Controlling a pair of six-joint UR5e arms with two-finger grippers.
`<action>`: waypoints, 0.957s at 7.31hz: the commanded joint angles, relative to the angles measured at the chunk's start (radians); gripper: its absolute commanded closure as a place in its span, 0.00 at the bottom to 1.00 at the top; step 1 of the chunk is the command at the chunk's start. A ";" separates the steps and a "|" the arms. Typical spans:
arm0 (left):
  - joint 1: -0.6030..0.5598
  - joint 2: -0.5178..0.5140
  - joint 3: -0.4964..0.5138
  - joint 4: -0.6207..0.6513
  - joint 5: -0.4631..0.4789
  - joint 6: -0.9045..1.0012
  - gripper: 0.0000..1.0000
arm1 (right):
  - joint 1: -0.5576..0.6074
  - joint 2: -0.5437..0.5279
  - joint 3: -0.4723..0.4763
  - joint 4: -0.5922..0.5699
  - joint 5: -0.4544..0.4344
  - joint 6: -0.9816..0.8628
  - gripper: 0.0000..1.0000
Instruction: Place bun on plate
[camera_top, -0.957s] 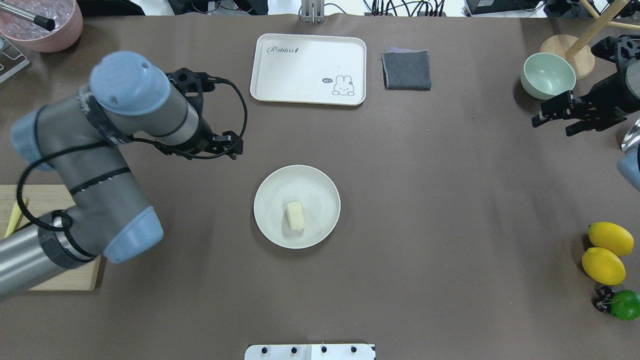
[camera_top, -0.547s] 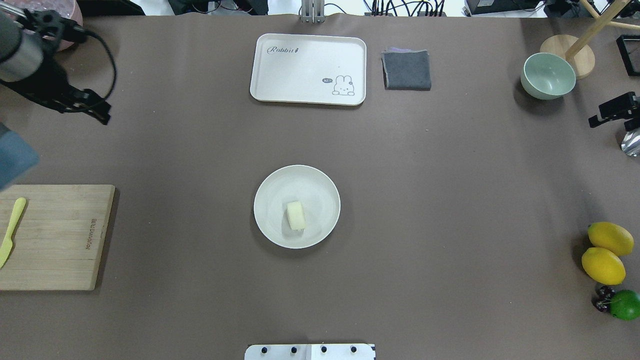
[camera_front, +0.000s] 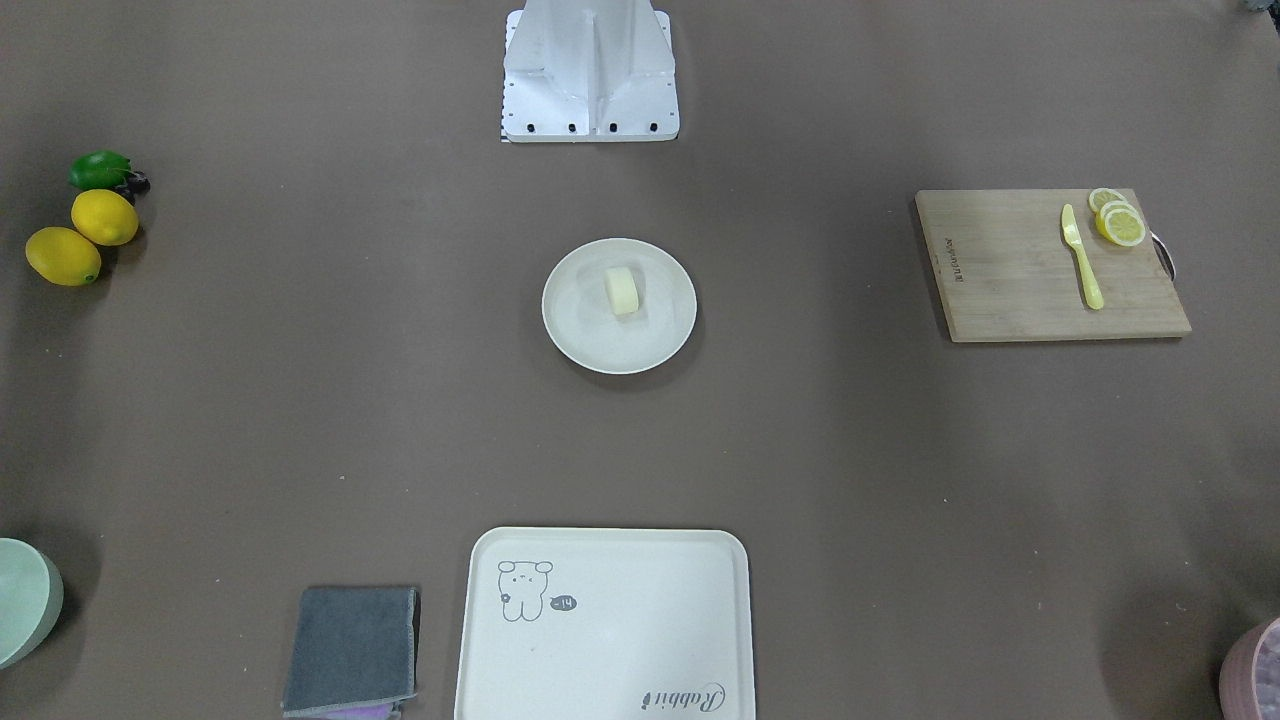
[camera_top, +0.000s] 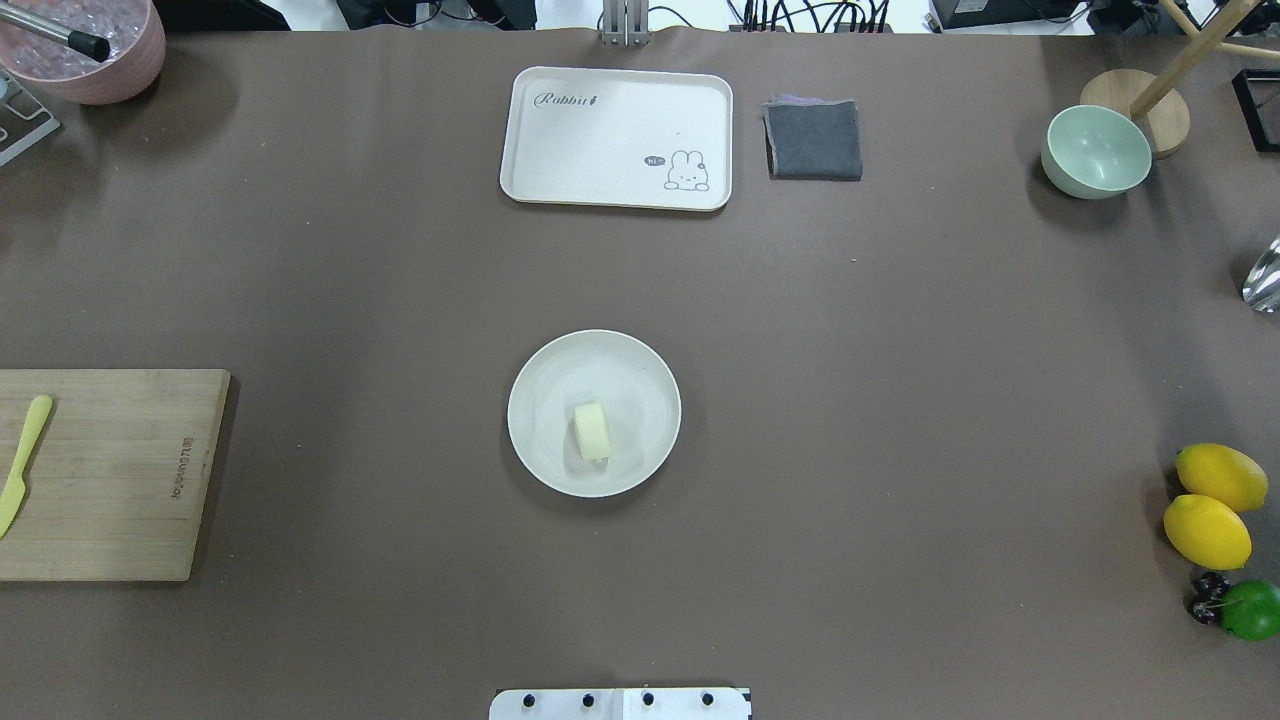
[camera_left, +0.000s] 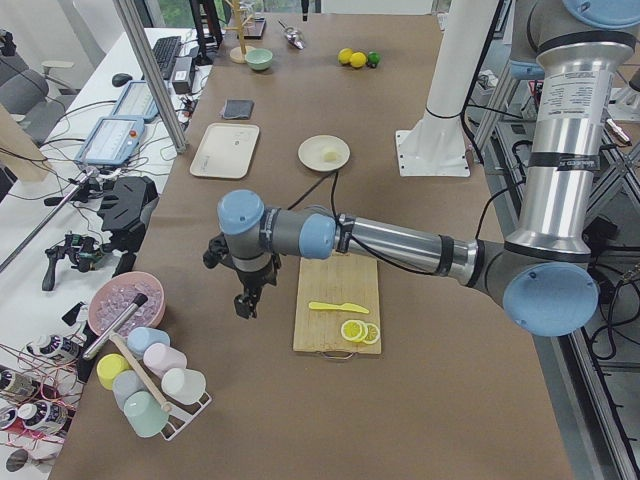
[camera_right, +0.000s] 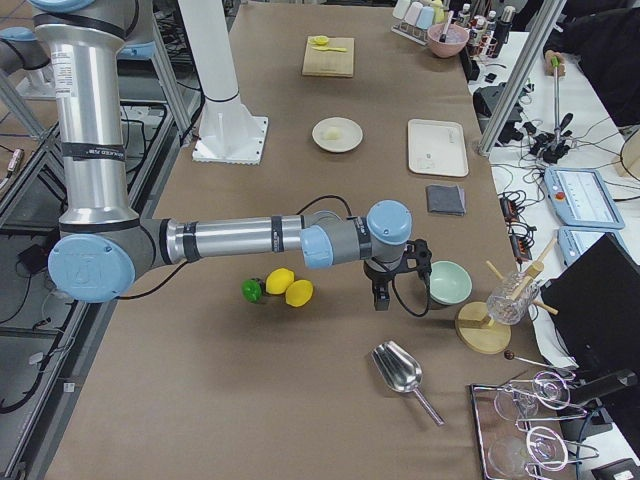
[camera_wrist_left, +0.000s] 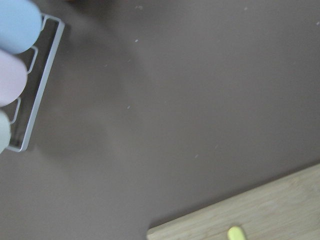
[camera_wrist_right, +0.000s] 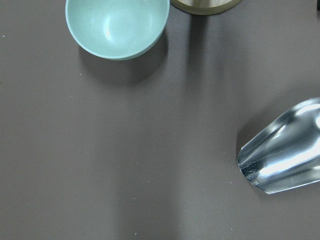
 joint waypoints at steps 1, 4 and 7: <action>-0.031 0.040 0.002 -0.028 -0.006 -0.036 0.03 | 0.005 -0.003 0.004 -0.007 -0.011 -0.017 0.00; -0.033 0.040 -0.002 -0.031 -0.006 -0.035 0.02 | 0.006 -0.024 0.013 -0.007 -0.042 -0.088 0.00; -0.033 0.041 0.005 -0.031 -0.008 -0.036 0.02 | -0.023 -0.013 0.015 -0.009 -0.083 -0.088 0.00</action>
